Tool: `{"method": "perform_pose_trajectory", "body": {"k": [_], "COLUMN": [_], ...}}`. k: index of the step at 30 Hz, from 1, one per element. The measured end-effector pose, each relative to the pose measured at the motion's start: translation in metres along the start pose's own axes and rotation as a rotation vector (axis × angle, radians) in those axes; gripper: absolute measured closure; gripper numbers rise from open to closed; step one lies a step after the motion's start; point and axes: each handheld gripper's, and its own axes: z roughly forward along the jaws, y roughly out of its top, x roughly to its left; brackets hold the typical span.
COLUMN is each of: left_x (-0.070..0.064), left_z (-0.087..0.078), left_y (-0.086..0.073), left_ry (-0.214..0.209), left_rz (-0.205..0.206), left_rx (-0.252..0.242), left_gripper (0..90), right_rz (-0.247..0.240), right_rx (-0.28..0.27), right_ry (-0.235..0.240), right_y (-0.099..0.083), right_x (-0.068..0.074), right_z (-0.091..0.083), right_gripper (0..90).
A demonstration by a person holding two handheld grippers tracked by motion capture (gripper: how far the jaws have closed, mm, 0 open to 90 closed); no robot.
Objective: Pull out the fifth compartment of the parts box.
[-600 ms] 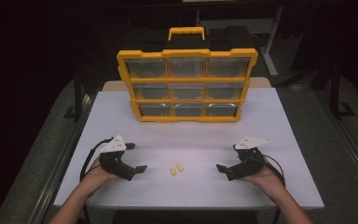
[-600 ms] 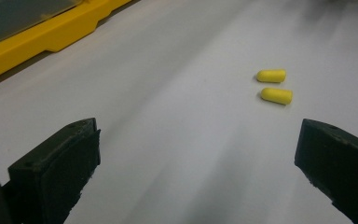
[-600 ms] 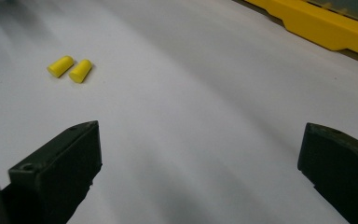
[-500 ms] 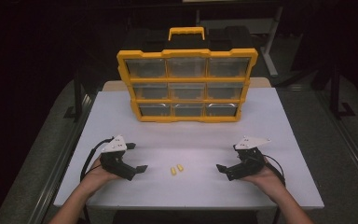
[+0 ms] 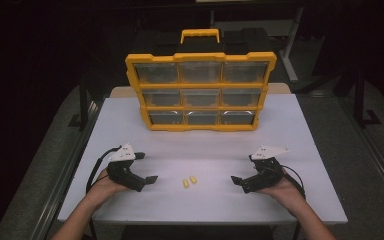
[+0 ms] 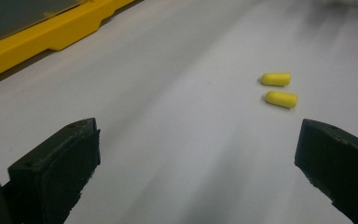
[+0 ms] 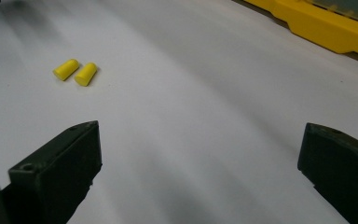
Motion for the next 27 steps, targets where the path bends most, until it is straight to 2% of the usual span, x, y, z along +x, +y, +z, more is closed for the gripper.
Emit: {"method": "perform_pose_trajectory", "body": {"k": [27], "left_x": [0.000], "left_z": [0.014], "left_y": [0.015], "left_ry": [-0.020], "left_rz": [0.029], "left_rx": [-0.024], "left_gripper": [0.0], "right_rz": [-0.005], "right_rx": [0.015], "right_ry": [0.008], "right_y": [-0.001], "right_x": [0.001], "right_z": [0.002], "right_gripper": [0.0]}}
